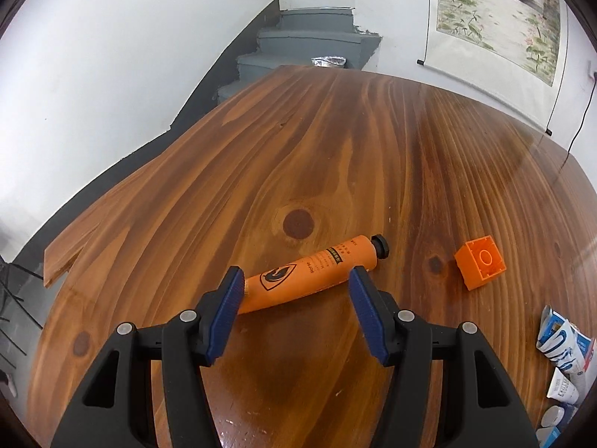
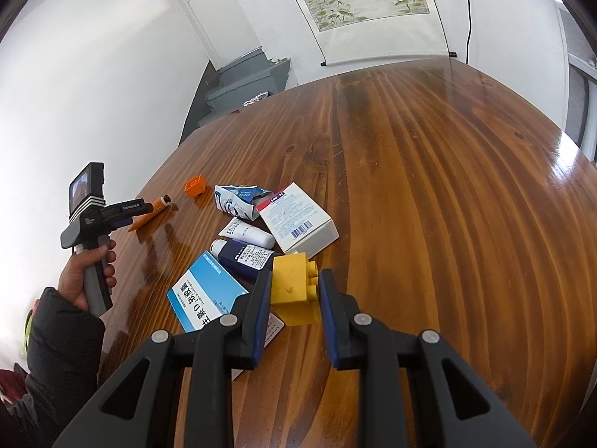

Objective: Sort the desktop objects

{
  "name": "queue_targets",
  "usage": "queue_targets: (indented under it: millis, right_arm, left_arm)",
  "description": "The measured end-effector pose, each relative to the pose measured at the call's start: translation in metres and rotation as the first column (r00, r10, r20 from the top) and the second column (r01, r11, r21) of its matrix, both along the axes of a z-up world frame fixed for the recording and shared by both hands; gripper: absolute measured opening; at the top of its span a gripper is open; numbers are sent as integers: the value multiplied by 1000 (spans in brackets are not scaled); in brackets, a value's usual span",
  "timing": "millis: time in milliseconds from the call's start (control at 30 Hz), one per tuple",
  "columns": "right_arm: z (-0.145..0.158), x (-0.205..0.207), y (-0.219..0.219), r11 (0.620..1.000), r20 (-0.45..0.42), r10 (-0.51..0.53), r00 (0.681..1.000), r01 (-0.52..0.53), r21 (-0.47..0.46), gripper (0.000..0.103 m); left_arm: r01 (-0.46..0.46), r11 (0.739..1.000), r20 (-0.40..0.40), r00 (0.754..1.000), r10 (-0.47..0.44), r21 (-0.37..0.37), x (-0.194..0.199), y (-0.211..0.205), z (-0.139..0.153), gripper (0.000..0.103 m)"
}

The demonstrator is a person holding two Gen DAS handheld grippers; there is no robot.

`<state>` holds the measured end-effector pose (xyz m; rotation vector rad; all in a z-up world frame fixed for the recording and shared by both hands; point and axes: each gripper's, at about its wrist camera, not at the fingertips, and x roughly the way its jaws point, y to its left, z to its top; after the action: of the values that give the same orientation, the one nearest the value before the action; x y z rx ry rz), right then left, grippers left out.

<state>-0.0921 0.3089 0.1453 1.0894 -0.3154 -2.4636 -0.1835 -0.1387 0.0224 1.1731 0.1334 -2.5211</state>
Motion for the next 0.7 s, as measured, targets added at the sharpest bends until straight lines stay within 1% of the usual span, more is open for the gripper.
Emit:
queue_targets:
  millis: [100, 200, 267, 300, 433, 600, 667, 700]
  right_arm:
    - [-1, 1, -2, 1000, 5, 6, 1000, -6, 2, 28]
    - [-1, 3, -1, 1000, 8, 6, 1000, -6, -2, 28]
    - [-2, 3, -1, 1000, 12, 5, 1000, -5, -4, 28]
    - [-2, 2, -1, 1000, 14, 5, 1000, -5, -5, 28]
    - [-1, 3, 0, 1000, 14, 1, 1000, -1, -6, 28]
    - [-3, 1, 3, 1000, 21, -7, 1000, 7, -8, 28]
    - [-2, 2, 3, 1000, 16, -7, 1000, 7, -4, 28]
    - [-2, 3, 3, 1000, 13, -7, 1000, 7, 1, 28]
  left_arm:
    - [40, 999, 23, 999, -39, -20, -7, 2, -4, 62]
    - [80, 994, 55, 996, -76, -69, -11, 8, -10, 62]
    - [99, 990, 55, 994, -93, -102, -10, 14, -11, 63]
    - [109, 989, 57, 993, -103, -105, -9, 16, -11, 63]
    - [137, 988, 56, 989, -134, -66, -11, 19, -11, 63]
    - [116, 993, 30, 993, -115, -36, -15, 18, -13, 62]
    - [118, 993, 12, 993, -118, -15, -14, 18, -14, 56]
    - [123, 992, 6, 992, -123, -1, -20, 21, -14, 46]
